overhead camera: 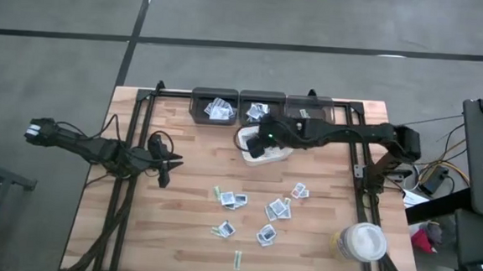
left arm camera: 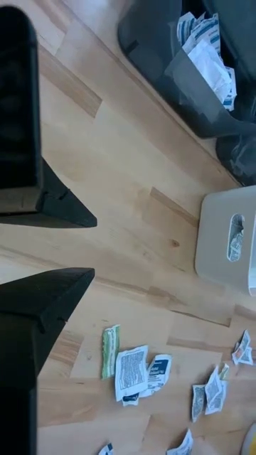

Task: Pick & Place First Aid Supplies
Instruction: Put the orange ointment pack into the white bin, then adjust the white bin on the table

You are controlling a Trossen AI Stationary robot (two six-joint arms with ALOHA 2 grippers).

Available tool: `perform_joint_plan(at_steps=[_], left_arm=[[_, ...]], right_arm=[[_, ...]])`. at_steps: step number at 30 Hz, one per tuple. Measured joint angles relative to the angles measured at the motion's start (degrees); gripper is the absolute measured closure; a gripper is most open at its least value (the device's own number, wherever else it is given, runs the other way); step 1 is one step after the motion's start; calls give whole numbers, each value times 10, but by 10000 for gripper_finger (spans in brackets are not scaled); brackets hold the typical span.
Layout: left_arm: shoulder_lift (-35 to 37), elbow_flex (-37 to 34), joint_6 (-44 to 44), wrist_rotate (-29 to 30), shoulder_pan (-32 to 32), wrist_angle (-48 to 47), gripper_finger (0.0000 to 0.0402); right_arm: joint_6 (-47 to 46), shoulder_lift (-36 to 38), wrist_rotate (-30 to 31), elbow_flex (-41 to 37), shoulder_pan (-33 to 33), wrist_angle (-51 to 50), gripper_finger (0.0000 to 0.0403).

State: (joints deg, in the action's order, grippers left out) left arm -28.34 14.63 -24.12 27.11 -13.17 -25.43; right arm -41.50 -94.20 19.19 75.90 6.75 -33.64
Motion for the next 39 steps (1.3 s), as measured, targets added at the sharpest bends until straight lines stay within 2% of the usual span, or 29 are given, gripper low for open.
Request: perform_joint_plan(at_steps=[5, 11, 20, 28, 36, 39], left_arm=[[0, 0, 0, 0, 0, 0, 307], [0, 0, 2, 4, 0, -1, 307], [0, 0, 22, 10, 0, -1, 307], [0, 0, 22, 11, 0, -1, 307], [0, 0, 23, 11, 0, -1, 307], [0, 0, 23, 11, 0, -1, 307]], right_arm=[[-50, -79, -30, 65, 8, -98, 394], [-79, -165, -10, 141, 13, -244, 394], [-44, -238, -13, 168, 27, -262, 394], [14, -248, -15, 168, 28, -262, 391], [33, -244, -15, 168, 30, -261, 330], [57, -232, -43, 167, 30, -260, 308]])
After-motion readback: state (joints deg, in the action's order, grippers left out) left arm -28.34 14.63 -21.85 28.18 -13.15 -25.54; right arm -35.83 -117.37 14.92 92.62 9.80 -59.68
